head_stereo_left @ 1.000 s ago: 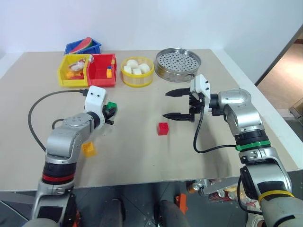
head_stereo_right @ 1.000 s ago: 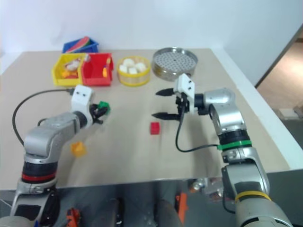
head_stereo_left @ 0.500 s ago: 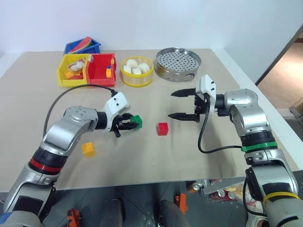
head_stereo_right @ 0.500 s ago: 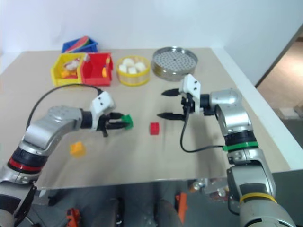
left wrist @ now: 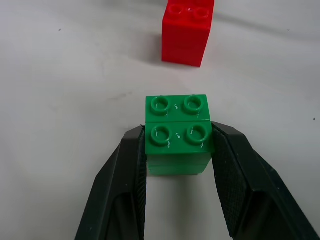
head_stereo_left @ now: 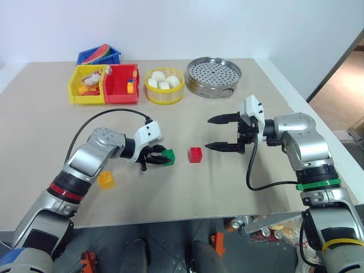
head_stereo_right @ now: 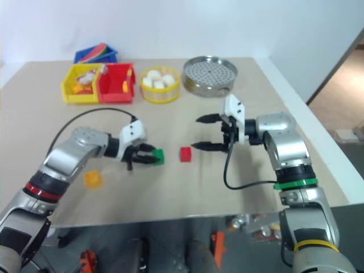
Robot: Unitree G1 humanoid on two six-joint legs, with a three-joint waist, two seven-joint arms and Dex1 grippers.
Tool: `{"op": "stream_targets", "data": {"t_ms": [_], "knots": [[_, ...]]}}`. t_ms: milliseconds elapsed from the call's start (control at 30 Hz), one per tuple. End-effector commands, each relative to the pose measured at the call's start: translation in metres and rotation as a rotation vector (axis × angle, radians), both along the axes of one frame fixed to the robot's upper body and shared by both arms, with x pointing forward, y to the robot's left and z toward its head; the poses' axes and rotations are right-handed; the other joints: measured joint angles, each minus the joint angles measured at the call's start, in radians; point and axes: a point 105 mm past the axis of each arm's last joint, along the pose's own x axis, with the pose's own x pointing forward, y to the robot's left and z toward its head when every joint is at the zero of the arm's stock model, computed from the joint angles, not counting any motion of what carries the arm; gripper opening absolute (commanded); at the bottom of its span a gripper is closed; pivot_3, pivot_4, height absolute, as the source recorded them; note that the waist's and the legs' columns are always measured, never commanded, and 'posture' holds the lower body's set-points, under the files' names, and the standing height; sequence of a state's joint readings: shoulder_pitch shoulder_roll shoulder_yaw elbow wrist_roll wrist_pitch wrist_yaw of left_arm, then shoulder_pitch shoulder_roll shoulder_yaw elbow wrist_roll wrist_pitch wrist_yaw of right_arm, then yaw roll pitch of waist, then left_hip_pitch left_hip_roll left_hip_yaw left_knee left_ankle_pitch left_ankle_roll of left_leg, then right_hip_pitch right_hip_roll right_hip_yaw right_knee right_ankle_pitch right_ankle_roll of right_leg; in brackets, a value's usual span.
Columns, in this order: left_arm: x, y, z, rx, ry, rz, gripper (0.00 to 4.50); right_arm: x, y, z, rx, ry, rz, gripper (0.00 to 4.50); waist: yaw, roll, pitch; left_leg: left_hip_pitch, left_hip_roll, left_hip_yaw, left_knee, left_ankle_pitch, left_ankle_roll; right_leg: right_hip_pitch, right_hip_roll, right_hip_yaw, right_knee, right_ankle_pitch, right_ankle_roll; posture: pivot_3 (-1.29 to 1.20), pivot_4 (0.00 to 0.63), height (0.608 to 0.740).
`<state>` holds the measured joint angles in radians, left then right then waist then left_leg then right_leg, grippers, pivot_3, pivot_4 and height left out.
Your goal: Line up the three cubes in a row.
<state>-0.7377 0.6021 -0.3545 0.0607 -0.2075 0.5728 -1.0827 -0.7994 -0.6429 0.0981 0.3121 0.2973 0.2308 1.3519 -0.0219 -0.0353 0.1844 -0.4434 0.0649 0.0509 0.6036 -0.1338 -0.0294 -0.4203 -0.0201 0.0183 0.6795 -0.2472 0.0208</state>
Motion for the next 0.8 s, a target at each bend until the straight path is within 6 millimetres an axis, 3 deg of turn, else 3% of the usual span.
{"op": "stream_targets", "data": {"t_ms": [33,800], "knots": [[-0.0004,-0.0061,0.0125,-0.010,-0.044,-0.045,1.28,-0.0046,-0.0010,0.0149,0.018,-0.050,0.018,4.50,0.000,0.000,0.000,0.000,0.000,0.000,0.000,0.000,0.000,0.000,0.000,0.000,0.000,0.000,0.000,0.00,0.150,0.740],[0.0090,-0.0043,0.0149,0.003,-0.071,-0.069,1.28,-0.0018,-0.0037,0.0101,-0.007,-0.079,0.004,4.50,0.000,0.000,0.000,0.000,0.000,0.000,0.001,0.000,0.000,0.000,0.000,0.000,0.001,0.000,0.000,0.00,0.150,0.740]]}}
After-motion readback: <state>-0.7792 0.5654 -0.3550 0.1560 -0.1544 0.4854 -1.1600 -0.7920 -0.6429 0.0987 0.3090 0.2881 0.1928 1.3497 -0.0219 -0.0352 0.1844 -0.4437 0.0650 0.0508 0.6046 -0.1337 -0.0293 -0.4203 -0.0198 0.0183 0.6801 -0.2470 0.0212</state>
